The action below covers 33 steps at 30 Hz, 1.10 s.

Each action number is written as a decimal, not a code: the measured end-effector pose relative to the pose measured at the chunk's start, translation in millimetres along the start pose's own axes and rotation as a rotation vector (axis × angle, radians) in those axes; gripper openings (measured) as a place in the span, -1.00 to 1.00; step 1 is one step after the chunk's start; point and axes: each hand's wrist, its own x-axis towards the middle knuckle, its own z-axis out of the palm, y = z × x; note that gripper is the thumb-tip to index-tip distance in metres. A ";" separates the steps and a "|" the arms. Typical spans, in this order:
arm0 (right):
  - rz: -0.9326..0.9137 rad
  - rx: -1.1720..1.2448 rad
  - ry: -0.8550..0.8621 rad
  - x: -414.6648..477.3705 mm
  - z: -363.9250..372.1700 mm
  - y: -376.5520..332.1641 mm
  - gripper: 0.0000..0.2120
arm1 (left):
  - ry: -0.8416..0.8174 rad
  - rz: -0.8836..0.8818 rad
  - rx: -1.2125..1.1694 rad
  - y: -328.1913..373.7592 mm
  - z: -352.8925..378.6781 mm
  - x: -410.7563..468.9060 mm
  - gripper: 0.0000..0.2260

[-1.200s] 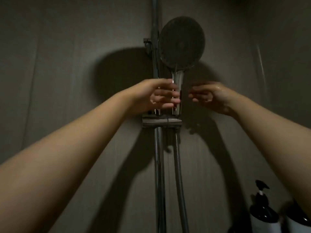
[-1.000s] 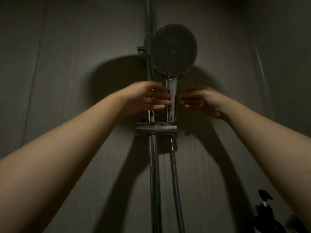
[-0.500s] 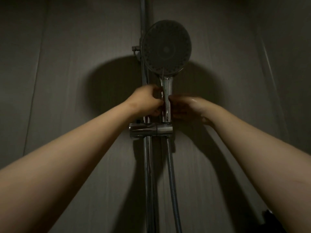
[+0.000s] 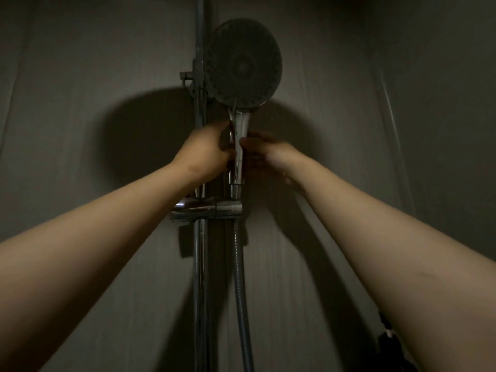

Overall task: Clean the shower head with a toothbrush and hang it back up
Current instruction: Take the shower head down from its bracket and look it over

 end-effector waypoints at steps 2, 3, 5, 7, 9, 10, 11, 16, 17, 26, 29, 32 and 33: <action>-0.033 0.017 0.005 1.1 -1.5 -6.3 -0.60 | 0.010 0.005 0.024 1.2 -0.8 5.7 -0.53; -0.045 0.026 0.019 2.2 -0.7 -8.9 -0.59 | 0.015 0.012 0.038 2.0 -1.6 9.1 -0.52; -0.064 0.020 0.066 5.1 -0.2 -14.1 -0.58 | 0.026 0.025 0.041 5.5 -3.5 16.1 -0.53; -0.082 0.000 0.094 8.3 -1.7 -19.3 -0.58 | 0.039 0.044 0.014 10.3 -4.6 21.9 -0.59; -0.095 -0.021 0.097 9.1 -5.0 -23.1 -0.59 | 0.051 0.065 -0.027 14.2 -3.2 24.9 -0.65; -0.103 -0.030 0.093 8.1 -7.1 -23.2 -0.62 | 0.054 0.074 -0.039 14.9 -1.3 24.9 -0.67; -0.109 -0.031 0.089 5.8 -9.0 -22.3 -0.65 | 0.055 0.074 -0.044 14.7 1.2 24.0 -0.67; -0.077 -0.021 0.080 -6.3 -14.4 -10.6 -0.76 | 0.047 0.008 -0.057 5.2 21.4 13.5 -0.53; -0.069 -0.031 0.086 -7.7 -14.9 -8.3 -0.68 | 0.041 -0.003 -0.069 2.9 24.0 11.1 -0.52; -0.027 -0.107 0.155 -34.7 -8.8 4.9 -0.64 | 0.010 0.018 -0.182 -6.3 32.6 -15.4 -0.53; 0.008 -0.128 0.179 -46.8 -6.2 6.7 -0.67 | -0.029 0.042 -0.244 -7.1 32.4 -26.1 -0.55; 0.035 -0.141 0.190 -62.0 -3.5 6.4 -0.73 | -0.037 0.062 -0.250 -6.6 36.4 -35.0 -0.53; 0.047 -0.148 0.195 -68.1 -2.2 6.1 -0.75 | -0.040 0.075 -0.256 -5.8 37.2 -38.7 -0.54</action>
